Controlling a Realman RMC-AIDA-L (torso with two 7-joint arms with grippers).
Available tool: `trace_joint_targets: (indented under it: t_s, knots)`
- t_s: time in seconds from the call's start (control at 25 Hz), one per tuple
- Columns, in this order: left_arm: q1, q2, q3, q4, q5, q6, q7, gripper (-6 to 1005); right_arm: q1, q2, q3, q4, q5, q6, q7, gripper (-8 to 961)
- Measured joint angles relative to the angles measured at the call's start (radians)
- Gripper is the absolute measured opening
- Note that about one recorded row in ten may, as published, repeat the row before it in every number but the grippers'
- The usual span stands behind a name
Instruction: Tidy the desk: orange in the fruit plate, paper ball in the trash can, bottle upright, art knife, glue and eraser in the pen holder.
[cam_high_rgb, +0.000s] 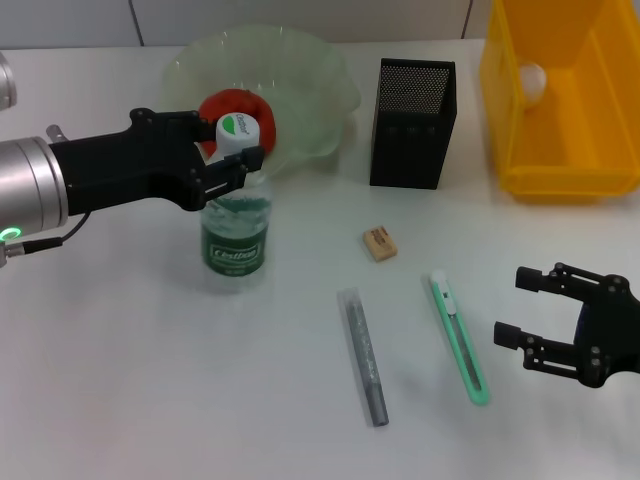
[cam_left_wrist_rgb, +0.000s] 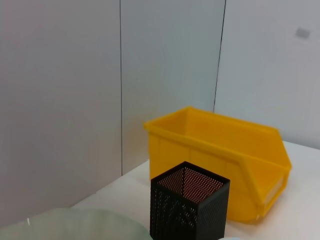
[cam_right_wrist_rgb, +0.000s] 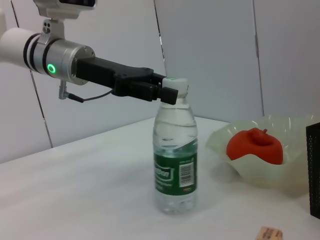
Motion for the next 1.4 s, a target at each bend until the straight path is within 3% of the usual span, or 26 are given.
trace_joint_targets:
  t_s: [1.0,1.24,1.4]
  knots:
    - [0.002,-0.003,-0.001,-0.028,-0.061,0.001,0.051,531,0.0,0.0,-0.005,0.0,0.0,-0.001,0.0,744]
    - [0.023,-0.001,-0.012,0.005,-0.103,0.014,0.089,706,-0.006,0.0,0.0,0.0,0.002,-0.002,0.001,743]
    - [0.092,-0.004,-0.046,0.084,-0.162,0.017,0.128,778,-0.007,-0.001,0.001,-0.021,0.007,-0.004,0.049,743]
